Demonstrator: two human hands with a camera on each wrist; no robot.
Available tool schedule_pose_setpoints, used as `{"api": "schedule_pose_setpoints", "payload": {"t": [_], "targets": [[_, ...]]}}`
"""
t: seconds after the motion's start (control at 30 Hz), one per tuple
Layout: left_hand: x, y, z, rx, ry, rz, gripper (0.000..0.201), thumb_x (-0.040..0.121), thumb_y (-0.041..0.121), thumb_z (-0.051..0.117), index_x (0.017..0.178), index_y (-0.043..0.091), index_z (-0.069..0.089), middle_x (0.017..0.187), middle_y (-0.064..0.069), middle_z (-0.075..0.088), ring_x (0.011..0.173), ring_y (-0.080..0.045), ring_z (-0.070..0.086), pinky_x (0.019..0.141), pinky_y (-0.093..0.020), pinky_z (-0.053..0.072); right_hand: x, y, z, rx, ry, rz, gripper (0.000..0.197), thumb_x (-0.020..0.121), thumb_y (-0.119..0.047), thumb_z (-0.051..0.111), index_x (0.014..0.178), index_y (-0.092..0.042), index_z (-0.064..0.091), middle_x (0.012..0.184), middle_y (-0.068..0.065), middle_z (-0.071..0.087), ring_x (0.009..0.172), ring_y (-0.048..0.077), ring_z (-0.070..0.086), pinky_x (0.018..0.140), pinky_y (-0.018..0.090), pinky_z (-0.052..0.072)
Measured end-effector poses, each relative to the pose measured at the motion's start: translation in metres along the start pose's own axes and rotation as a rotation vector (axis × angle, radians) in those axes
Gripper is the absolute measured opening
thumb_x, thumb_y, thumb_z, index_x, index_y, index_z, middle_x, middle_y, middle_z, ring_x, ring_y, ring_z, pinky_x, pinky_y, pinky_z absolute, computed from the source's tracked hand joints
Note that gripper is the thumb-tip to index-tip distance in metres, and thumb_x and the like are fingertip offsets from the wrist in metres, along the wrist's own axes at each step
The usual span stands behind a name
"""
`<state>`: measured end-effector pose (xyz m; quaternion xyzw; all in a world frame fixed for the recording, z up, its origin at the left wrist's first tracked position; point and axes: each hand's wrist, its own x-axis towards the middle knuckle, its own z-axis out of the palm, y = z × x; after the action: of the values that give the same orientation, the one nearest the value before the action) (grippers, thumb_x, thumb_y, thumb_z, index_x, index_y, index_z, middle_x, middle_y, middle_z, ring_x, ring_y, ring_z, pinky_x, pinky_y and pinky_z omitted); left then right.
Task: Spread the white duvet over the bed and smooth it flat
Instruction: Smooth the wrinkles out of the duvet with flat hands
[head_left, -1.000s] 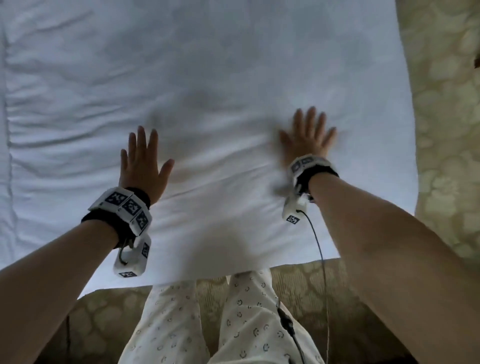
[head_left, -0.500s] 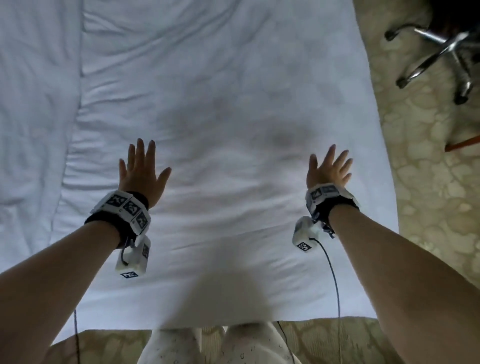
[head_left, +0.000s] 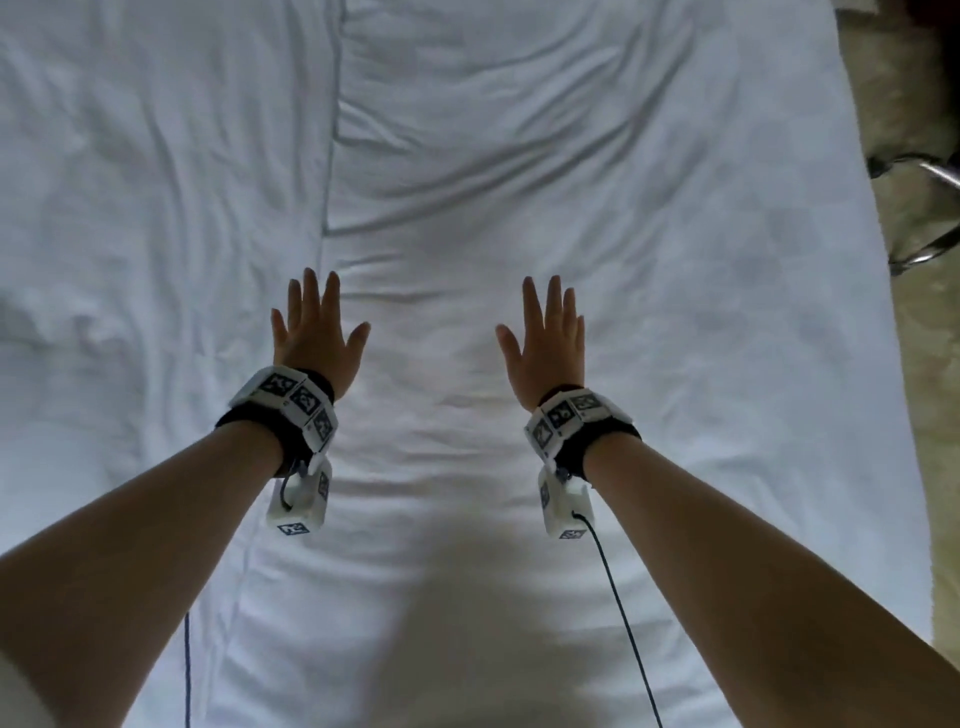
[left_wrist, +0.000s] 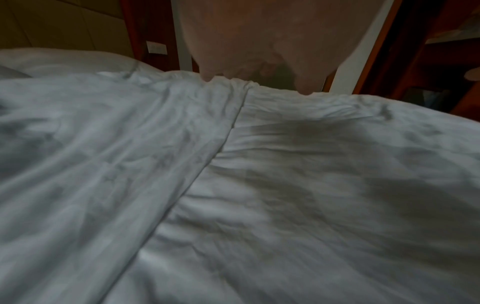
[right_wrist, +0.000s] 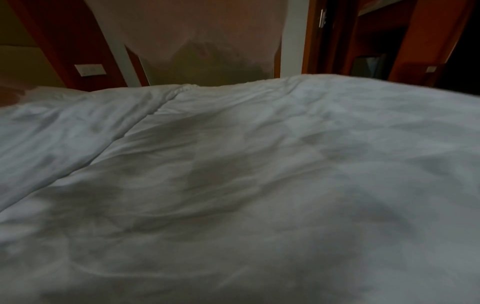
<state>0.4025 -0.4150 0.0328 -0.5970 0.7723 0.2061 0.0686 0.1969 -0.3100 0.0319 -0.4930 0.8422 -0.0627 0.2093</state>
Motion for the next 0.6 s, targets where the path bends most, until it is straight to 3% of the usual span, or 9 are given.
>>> {"api": "schedule_pose_setpoints", "payload": {"t": [0.2,0.43,0.53,0.6], "targets": [[0.049,-0.015,0.025,-0.017,-0.075,-0.026,0.067,0.099,0.038,0.033,0.151,0.014,0.000,0.160,-0.008,-0.008,0.148,-0.024,-0.007,0.121,-0.045,0.002,0.060,-0.043,0.041,0.013,-0.135,-0.059,0.062,0.100,-0.042,0.026,0.151,-0.024,-0.004,0.159,0.007,-0.014,0.147,0.026,-0.013,0.120,0.042,-0.002],[0.097,-0.039,0.045,0.034,-0.151,-0.072,0.072,0.097,0.043,0.033,0.151,0.014,-0.006,0.159,-0.008,-0.015,0.147,-0.024,-0.013,0.119,-0.044,-0.003,0.129,-0.067,0.086,-0.253,-0.233,-0.492,0.063,0.099,-0.039,0.034,0.151,-0.026,0.002,0.160,0.004,-0.010,0.147,0.028,-0.011,0.119,0.050,-0.004],[0.113,-0.045,0.054,0.069,-0.145,-0.011,0.072,0.098,0.043,0.033,0.151,0.012,-0.004,0.159,-0.009,-0.014,0.147,-0.024,-0.012,0.119,-0.041,-0.004,0.145,-0.074,0.108,-0.381,-0.325,-0.759,0.062,0.094,-0.046,0.034,0.150,-0.028,0.014,0.160,0.004,0.005,0.147,0.032,0.001,0.116,0.056,-0.001],[0.120,-0.044,0.058,0.062,-0.129,0.028,0.071,0.098,0.040,0.035,0.151,0.011,-0.003,0.159,-0.010,-0.012,0.148,-0.025,-0.011,0.119,-0.040,-0.005,0.154,-0.060,0.114,-0.432,-0.304,-0.803,0.062,0.090,-0.050,0.026,0.149,-0.030,0.022,0.158,0.002,0.016,0.147,0.030,0.012,0.116,0.059,0.006]]}}
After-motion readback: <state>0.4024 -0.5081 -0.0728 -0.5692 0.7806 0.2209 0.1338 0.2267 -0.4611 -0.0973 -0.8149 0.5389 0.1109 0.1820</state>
